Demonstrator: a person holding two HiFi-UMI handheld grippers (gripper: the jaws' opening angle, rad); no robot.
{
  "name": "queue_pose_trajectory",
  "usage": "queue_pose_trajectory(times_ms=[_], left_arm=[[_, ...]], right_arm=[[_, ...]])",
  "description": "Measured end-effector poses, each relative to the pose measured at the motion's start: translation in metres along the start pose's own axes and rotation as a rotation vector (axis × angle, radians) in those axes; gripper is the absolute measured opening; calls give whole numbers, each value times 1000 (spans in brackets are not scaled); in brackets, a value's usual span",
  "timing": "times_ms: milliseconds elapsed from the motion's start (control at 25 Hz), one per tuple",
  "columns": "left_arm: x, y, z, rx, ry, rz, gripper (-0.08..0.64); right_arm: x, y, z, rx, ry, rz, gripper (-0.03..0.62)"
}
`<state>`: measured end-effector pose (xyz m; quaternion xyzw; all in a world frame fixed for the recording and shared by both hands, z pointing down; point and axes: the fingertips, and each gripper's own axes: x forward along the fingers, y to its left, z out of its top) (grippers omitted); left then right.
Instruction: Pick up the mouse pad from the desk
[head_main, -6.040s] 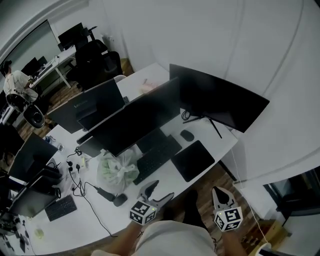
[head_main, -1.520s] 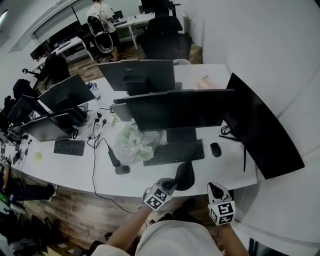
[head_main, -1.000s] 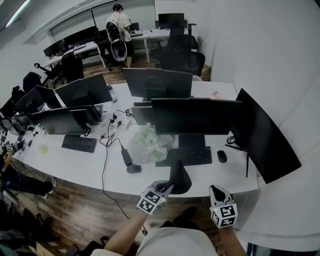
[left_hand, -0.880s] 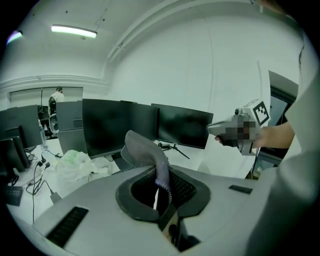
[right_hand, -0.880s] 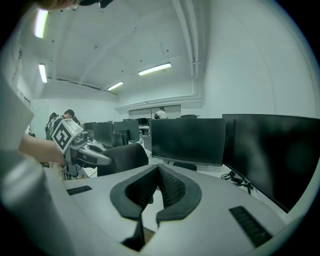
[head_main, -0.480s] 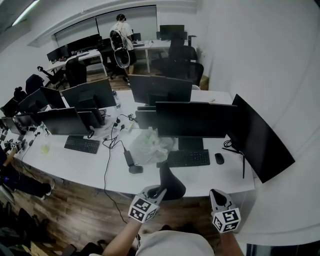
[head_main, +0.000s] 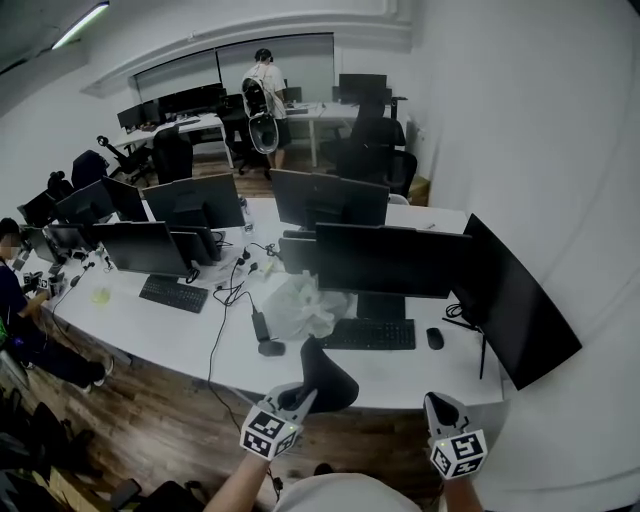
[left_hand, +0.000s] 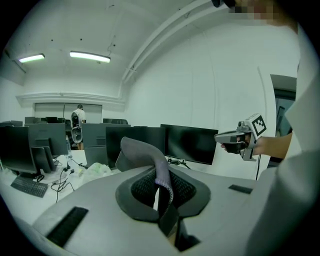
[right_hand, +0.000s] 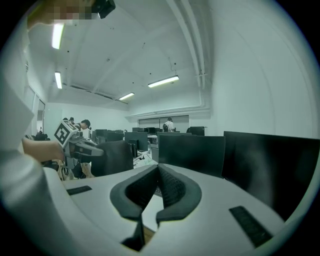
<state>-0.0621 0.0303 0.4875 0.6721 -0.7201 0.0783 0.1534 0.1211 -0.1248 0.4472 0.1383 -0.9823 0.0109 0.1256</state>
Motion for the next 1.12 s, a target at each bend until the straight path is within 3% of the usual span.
queue_pose_trajectory(times_ms=[440,1120], left_arm=[[-9,-14,15,-12,-43,57,41],[-15,-31,19,-2,-47,61,41]], right_arm=[[-16,-16,18,-20,-57,36,11],[-23,-18,18,-8,-68,57,11]])
